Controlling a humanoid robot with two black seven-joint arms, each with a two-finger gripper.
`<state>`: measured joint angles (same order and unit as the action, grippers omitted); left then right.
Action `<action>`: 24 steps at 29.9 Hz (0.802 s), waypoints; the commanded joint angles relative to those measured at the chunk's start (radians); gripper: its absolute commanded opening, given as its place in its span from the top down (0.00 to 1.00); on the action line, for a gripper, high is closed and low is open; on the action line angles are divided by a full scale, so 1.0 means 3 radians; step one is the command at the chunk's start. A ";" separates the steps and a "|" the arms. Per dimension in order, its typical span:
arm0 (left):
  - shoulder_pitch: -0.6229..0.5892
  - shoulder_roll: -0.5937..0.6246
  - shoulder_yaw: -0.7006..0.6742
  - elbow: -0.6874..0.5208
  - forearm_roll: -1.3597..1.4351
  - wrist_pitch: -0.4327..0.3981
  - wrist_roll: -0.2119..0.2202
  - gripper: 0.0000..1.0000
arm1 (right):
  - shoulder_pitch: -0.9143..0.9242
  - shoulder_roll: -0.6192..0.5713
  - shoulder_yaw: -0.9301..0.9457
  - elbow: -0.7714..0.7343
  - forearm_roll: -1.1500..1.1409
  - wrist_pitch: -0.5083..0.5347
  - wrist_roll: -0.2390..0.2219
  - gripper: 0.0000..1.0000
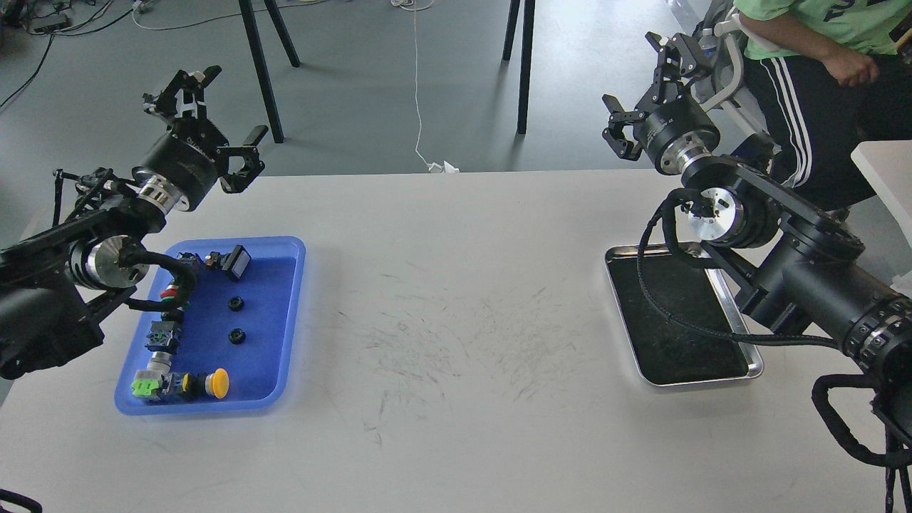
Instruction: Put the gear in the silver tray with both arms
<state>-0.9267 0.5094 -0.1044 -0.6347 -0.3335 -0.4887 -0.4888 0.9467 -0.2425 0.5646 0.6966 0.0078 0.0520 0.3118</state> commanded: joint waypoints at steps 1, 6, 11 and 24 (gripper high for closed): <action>0.0006 -0.0006 -0.0020 -0.0006 0.0002 0.0000 0.0000 0.01 | -0.0001 0.0000 0.0000 0.0004 0.0000 0.0000 -0.0001 0.01; 0.0001 0.0015 -0.0010 -0.0011 0.0007 0.0000 0.0000 0.01 | -0.0001 0.0000 -0.0005 0.0005 0.0000 0.0000 -0.0001 0.01; 0.0011 0.0000 0.0000 0.0040 0.0002 0.0000 0.0000 0.01 | -0.0006 0.0000 0.0000 0.0005 0.0000 0.0000 -0.0001 0.01; 0.0026 0.0020 0.0011 0.0045 -0.0003 0.0000 0.0000 0.01 | -0.0031 0.0000 -0.0031 -0.0001 0.0010 -0.0035 -0.0047 0.01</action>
<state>-0.9171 0.5150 -0.1024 -0.6213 -0.3331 -0.4887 -0.4887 0.9403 -0.2418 0.5542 0.6965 0.0098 0.0448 0.2983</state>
